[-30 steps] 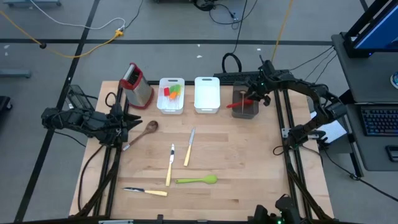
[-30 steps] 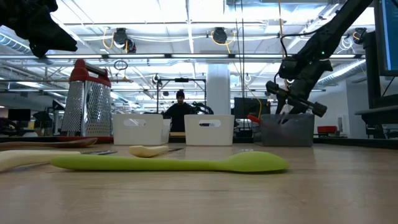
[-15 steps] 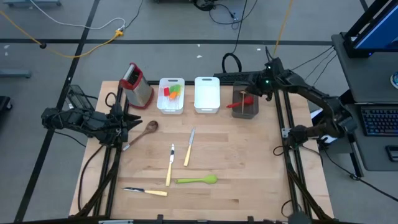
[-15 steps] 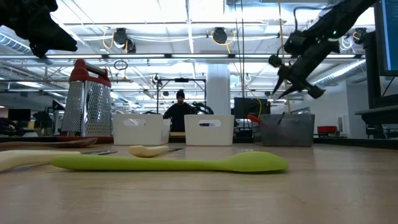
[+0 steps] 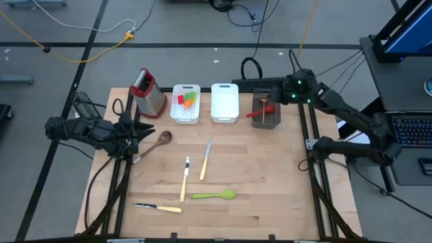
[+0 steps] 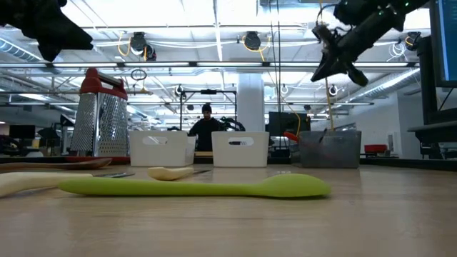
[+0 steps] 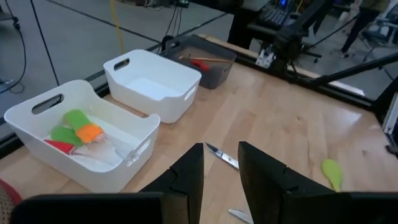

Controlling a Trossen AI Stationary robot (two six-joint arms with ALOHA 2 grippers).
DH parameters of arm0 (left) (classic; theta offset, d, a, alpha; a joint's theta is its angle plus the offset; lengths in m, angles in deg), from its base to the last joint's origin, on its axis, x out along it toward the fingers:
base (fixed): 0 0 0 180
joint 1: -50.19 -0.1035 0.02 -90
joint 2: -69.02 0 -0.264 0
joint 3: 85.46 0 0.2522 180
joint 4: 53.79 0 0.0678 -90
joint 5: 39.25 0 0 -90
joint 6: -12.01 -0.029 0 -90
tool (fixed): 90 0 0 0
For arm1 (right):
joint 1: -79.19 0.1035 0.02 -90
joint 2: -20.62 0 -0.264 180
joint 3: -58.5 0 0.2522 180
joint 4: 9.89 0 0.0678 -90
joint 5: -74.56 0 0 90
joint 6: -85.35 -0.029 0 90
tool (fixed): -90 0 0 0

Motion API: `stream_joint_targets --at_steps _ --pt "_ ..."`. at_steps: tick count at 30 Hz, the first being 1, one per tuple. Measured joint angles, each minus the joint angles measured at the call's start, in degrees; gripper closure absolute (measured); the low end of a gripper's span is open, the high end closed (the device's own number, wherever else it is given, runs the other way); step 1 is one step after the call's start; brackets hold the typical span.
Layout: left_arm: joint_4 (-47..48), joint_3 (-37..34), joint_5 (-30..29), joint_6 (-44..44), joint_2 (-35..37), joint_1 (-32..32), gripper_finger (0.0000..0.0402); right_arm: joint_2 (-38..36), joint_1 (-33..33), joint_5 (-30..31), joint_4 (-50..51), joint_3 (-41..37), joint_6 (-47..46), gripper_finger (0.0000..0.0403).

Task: Pick & Place Kitchen Items
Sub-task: Put the brown serving spoon into the black bin

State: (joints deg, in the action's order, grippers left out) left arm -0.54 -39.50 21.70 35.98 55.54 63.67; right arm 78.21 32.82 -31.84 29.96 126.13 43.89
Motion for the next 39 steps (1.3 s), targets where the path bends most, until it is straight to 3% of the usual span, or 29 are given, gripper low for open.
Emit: stream_joint_targets --at_steps 6,17,26,39 --pt "-0.3 0.0 1.0 -3.1 -2.5 0.0 0.03 -2.5 3.8 1.6 -4.4 0.0 4.5 0.0402" --pt "-0.2 0.7 6.8 1.2 -18.9 0.0 0.03 -7.0 7.1 2.0 -8.8 -1.8 14.5 0.0402" --pt "2.0 7.7 6.9 8.3 -29.9 -2.0 0.03 -22.1 10.1 2.8 -16.7 -16.6 12.3 0.0402" --pt "21.3 17.5 12.7 24.9 -45.4 -12.0 0.03 -41.1 12.1 0.8 -17.6 -25.8 17.3 0.0402"
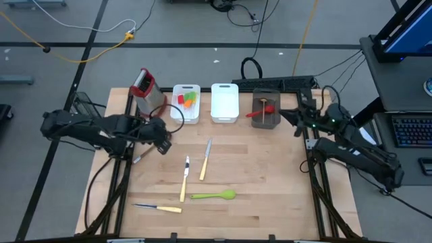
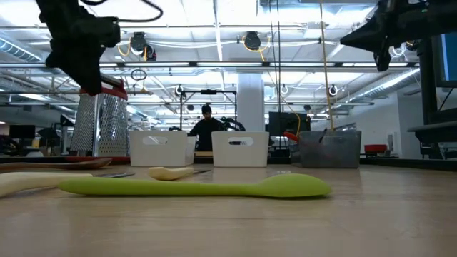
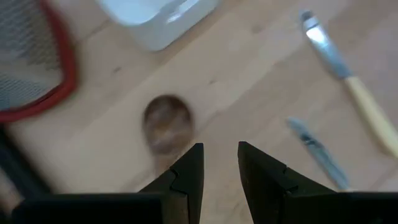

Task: Pick & Place Kitchen Items
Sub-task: Put the brown serving spoon into the black bin

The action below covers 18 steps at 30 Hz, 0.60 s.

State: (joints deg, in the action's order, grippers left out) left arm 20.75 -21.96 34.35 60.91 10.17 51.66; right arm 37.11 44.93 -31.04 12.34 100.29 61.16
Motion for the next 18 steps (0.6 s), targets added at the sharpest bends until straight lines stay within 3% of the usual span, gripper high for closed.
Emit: stream_joint_targets --at_steps 13,18 --pt "4.7 0.7 1.5 0.9 -4.1 -7.9 0.0298 -8.6 0.0 -6.0 0.5 -3.7 4.6 0.0401" --pt "5.3 0.7 7.0 1.1 -5.2 -10.0 0.0261 -9.8 0.0 -8.6 0.4 -4.7 4.5 0.0401"
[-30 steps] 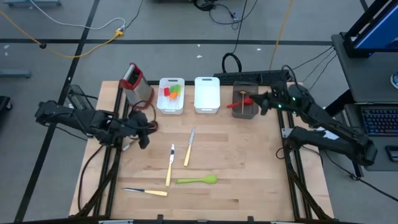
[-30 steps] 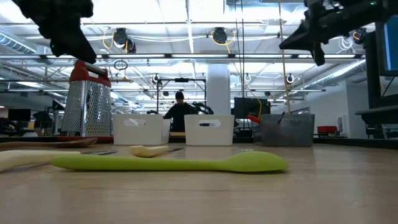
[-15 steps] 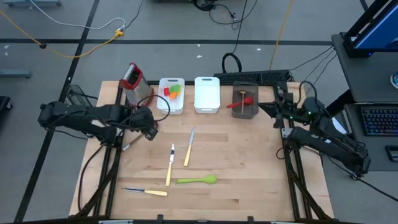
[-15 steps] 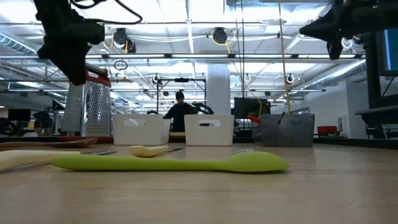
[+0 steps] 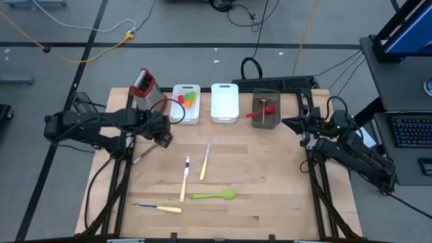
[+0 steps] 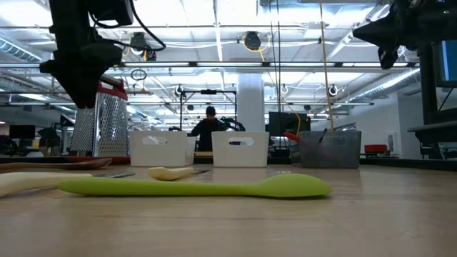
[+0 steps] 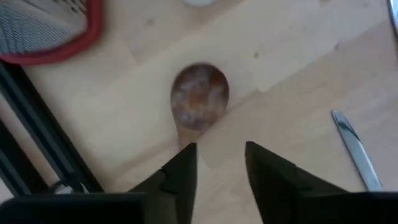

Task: Pick & Place Kitchen Items
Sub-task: Put the brown serving spoon into the black bin

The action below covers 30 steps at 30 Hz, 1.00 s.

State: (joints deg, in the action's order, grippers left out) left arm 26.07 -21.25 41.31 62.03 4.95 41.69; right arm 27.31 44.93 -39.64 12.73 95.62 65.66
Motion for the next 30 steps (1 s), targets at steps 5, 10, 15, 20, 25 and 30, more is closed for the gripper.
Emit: stream_joint_targets --at_steps 5,10,15,20,25,30 --pt "0.0 0.0 -0.4 -0.3 -2.0 -0.2 0.0185 -0.3 0.0 0.0 0.0 -0.5 0.3 0.0399" --pt "0.7 0.0 0.2 0.7 -4.5 -0.2 0.0113 -0.3 0.0 0.0 0.0 -0.5 0.5 0.0399" --pt "2.4 -0.1 2.5 -0.8 -7.9 -0.2 0.0058 -0.3 0.0 0.0 0.1 -0.5 0.5 0.0399" --pt "2.4 -0.1 4.9 -6.2 -11.5 -0.2 0.0036 -0.3 0.0 0.0 0.2 -0.5 0.5 0.0399" --pt "4.1 -0.2 5.4 -5.8 -14.5 -0.7 0.0042 -0.3 0.0 0.0 0.4 -0.5 0.5 0.0399" --pt "5.2 -1.5 7.9 -1.3 -15.6 -3.3 0.0051 -0.3 0.0 0.1 0.5 -0.5 0.4 0.0399"
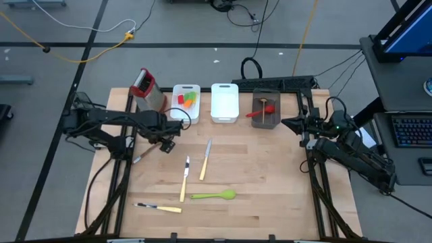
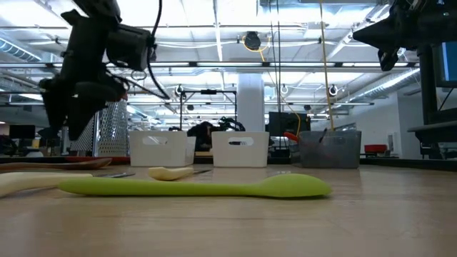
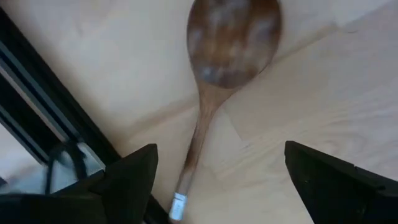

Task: Pick & Place Kitchen Items
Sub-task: Put the brown serving spoon into the black bin

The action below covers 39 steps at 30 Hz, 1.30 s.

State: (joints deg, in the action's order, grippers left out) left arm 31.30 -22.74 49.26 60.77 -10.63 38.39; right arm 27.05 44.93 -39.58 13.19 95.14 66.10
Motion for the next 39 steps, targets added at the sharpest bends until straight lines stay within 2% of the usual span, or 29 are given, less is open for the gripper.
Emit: stream_joint_targets --at_steps 2,6,20,27,31,39 --pt "-1.0 -1.5 2.1 1.3 0.0 -1.3 0.0052 0.0 0.0 0.0 0.0 0.0 -0.1 0.0399" --pt "-2.7 -4.6 2.7 0.5 0.0 -3.4 0.0052 0.0 0.0 0.0 0.0 0.0 0.0 0.0399" --pt "-23.0 -16.6 8.2 -2.9 0.4 -5.6 0.0053 0.0 0.0 0.0 0.0 0.0 -1.0 0.0399" --pt "-24.3 -17.2 7.4 -3.2 0.5 -4.9 0.0059 0.0 0.0 0.4 -0.1 0.0 -1.7 0.0399" --pt "-26.2 -17.2 7.2 -3.1 0.4 -4.9 0.0102 0.0 0.0 0.4 -0.1 0.0 -2.3 0.0399" --pt "-25.2 -17.3 4.4 -3.7 0.3 -4.1 0.0237 0.0 0.0 1.8 -0.1 0.0 -2.6 0.0399"
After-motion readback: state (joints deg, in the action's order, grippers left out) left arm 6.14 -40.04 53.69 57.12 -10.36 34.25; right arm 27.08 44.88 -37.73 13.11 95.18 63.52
